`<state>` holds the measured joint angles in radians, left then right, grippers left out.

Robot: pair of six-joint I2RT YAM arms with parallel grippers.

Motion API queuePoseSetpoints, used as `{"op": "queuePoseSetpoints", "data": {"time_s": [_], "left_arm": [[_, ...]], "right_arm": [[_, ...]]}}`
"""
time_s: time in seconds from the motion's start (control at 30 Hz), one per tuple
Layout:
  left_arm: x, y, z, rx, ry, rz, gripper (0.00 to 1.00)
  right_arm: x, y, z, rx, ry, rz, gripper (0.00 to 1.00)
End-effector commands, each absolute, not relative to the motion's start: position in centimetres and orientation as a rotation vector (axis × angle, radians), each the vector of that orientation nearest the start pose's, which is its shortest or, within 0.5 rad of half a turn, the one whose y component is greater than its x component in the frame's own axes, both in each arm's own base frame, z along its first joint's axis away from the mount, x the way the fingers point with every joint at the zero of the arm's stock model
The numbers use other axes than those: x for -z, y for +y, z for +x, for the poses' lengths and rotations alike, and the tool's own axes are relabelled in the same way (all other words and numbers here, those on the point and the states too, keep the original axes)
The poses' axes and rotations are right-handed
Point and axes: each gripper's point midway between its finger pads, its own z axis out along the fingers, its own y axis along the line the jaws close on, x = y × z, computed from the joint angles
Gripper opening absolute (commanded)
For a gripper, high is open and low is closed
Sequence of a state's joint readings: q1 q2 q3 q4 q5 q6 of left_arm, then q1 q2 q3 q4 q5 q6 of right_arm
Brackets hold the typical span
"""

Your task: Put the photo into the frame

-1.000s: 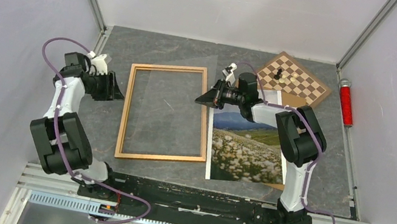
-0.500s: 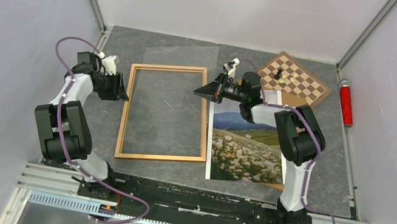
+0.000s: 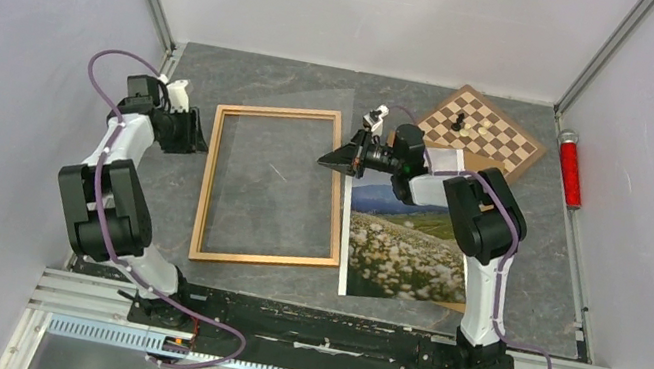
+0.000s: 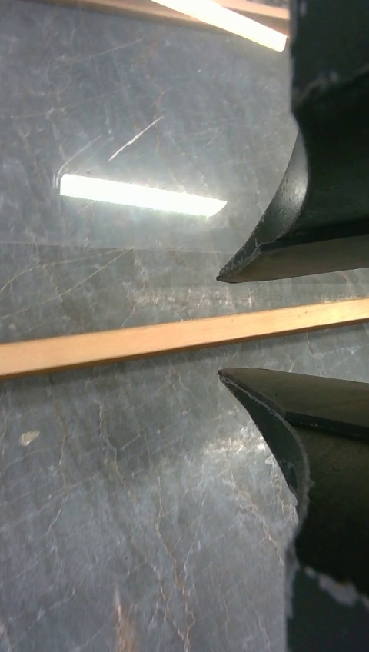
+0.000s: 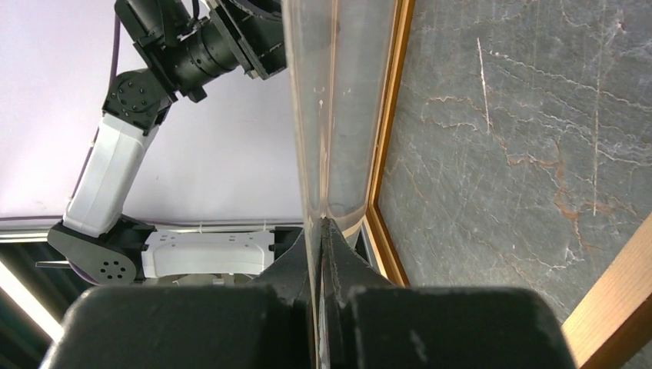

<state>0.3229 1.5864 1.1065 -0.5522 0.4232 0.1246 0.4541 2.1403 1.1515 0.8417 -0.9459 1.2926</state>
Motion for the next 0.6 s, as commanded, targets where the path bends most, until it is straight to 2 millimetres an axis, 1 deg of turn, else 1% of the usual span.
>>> {"op": "queuePoseSetpoints", "data": {"time_s": [0.0, 0.2, 0.3, 0.43, 0.57], "left_arm": [[-10.1, 6.4, 37.9, 0.299, 2.482, -0.171, 0.51], [-8.8, 6.4, 37.7, 0.312, 2.527, -0.158, 0.45], [-8.4, 6.4, 37.5, 0.313, 2.540, -0.152, 0.45], [-8.4, 6.3, 37.4, 0.318, 2.540, -0.150, 0.48], [-8.8, 6.2, 37.4, 0.325, 2.531, -0.147, 0.51]], "right_arm": [[-14.4, 37.1, 36.9, -1.973, 2.102, -0.108, 0.00], [-14.5, 37.9, 36.2, -2.006, 2.094, -0.130, 0.00], [-14.5, 38.1, 36.0, -2.011, 2.094, -0.134, 0.00], [-14.2, 38.4, 36.0, -2.013, 2.098, -0.129, 0.00], [-14.4, 38.6, 36.0, -2.027, 2.088, -0.130, 0.00]]}}
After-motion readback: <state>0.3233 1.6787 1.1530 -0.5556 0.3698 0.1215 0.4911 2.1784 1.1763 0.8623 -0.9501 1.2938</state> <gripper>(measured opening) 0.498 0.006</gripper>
